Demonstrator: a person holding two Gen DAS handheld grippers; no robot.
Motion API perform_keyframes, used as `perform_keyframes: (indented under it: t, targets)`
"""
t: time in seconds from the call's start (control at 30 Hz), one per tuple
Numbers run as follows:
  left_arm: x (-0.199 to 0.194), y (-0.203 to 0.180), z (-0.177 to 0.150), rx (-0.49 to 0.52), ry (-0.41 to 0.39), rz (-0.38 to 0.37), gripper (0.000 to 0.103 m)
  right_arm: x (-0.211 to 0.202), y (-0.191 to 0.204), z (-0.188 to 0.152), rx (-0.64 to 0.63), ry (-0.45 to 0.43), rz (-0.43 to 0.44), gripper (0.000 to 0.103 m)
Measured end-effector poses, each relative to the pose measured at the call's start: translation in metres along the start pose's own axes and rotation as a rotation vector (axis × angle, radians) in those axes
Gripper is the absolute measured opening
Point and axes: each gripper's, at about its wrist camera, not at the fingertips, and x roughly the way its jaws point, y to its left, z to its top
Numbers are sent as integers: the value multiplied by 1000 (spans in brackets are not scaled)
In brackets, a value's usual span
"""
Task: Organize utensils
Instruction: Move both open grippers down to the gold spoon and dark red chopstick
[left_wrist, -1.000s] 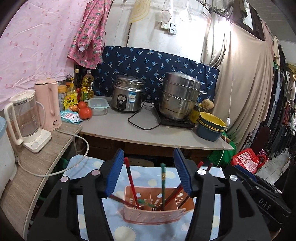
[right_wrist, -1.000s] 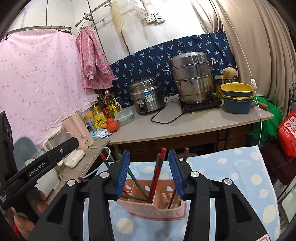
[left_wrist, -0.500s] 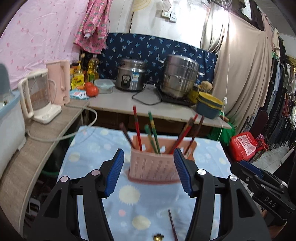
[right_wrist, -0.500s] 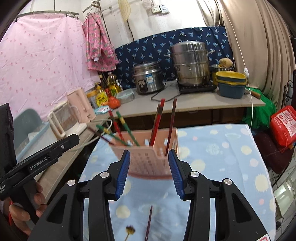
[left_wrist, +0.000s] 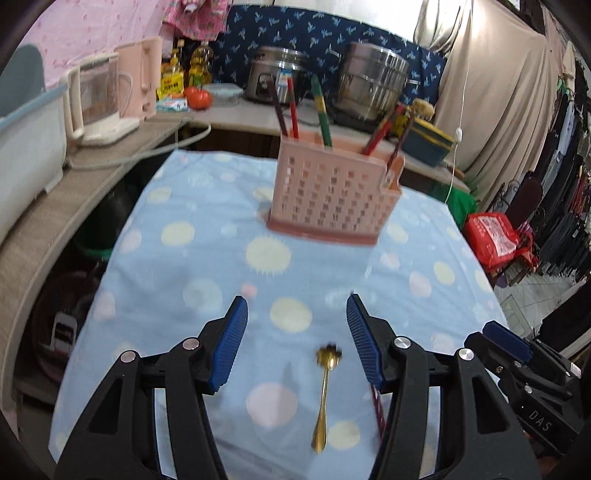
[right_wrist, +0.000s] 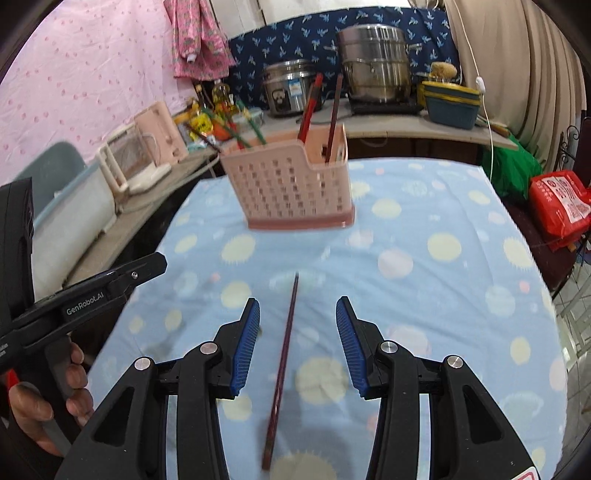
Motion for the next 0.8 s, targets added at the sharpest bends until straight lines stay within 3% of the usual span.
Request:
perform_keyframes:
  t: [0.4,0.7,0.8]
  targets:
    - [24,-4,-95,16,181,-1,53,18,13,-88,-29,169,7,43]
    - [29,-10,-112,34,201,3,53,29,26,-108,-63,216,17,38]
    - [30,-12,-113,40,198,6,53,32,28,-110,-76,220,10,33]
